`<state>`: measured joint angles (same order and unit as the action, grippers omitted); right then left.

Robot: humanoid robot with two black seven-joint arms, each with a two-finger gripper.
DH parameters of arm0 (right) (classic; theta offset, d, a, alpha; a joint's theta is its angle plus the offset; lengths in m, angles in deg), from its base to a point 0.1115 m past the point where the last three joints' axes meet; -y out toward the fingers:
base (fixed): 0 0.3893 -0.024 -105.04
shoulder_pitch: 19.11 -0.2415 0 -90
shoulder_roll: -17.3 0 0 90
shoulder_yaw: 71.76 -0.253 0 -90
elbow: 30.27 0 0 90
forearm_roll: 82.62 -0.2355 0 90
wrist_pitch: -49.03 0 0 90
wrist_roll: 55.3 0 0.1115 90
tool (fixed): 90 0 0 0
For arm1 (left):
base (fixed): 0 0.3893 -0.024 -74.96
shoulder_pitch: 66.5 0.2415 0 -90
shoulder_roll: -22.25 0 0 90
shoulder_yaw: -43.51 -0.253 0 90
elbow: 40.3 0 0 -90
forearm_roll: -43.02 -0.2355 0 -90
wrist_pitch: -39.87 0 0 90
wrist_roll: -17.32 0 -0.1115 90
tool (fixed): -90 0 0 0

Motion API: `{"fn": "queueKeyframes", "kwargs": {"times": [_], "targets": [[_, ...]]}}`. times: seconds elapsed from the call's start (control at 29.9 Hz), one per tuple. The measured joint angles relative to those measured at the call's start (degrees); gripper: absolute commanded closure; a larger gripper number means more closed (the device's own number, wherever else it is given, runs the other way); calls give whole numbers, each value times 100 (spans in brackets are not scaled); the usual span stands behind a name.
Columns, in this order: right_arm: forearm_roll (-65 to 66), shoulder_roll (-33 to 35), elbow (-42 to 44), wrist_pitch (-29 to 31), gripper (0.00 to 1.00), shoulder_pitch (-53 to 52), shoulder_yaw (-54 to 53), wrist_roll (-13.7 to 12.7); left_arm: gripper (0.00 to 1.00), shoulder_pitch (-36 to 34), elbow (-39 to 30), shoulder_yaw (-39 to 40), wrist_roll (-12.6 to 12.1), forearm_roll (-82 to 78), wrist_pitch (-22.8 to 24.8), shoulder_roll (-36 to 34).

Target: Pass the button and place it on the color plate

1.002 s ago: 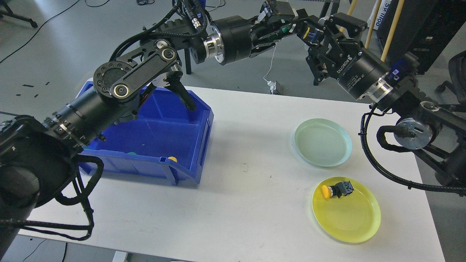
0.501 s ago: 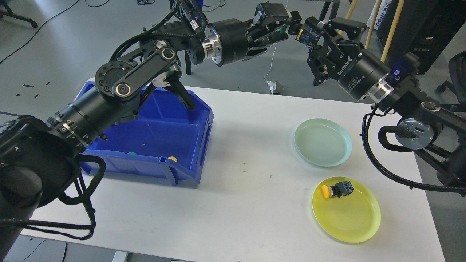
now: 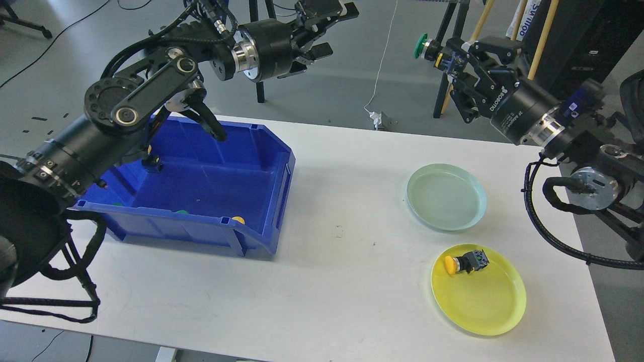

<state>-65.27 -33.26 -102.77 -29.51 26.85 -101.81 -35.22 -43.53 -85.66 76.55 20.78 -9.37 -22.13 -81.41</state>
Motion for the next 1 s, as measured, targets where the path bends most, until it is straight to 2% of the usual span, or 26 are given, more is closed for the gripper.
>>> {"fn": "queueKeyframes", "kwargs": {"times": [0.17, 0.37, 0.47, 0.53, 0.63, 0.7, 0.83, 1.0], "targets": [[227, 242, 411, -37, 93, 498, 459, 11, 1, 5, -31, 14, 16, -9, 0, -282], [285, 213, 1274, -43, 92, 820, 1059, 26, 1, 6, -39, 123, 56, -8, 1, -332], [285, 75, 1693, -81, 88, 861, 1252, 31, 1, 6, -35, 196, 60, -1, 0, -313], [286, -126, 1994, -87, 80, 874, 1337, 31, 1, 6, -34, 215, 61, -1, 0, -305], [288, -473, 2441, -88, 50, 866, 1427, 25, 1, 6, -34, 256, 66, 0, 0, -298], [287, -669, 2687, -91, 37, 833, 1454, 19, 1, 6, -34, 274, 67, 1, 0, -298], [288, -998, 3067, -93, 26, 775, 1464, 18, 1, 12, -34, 289, 74, 6, 0, -311], [283, -1092, 3147, -93, 5, 697, 1467, -6, 1, 14, -34, 295, 84, 10, 0, -331]]}}
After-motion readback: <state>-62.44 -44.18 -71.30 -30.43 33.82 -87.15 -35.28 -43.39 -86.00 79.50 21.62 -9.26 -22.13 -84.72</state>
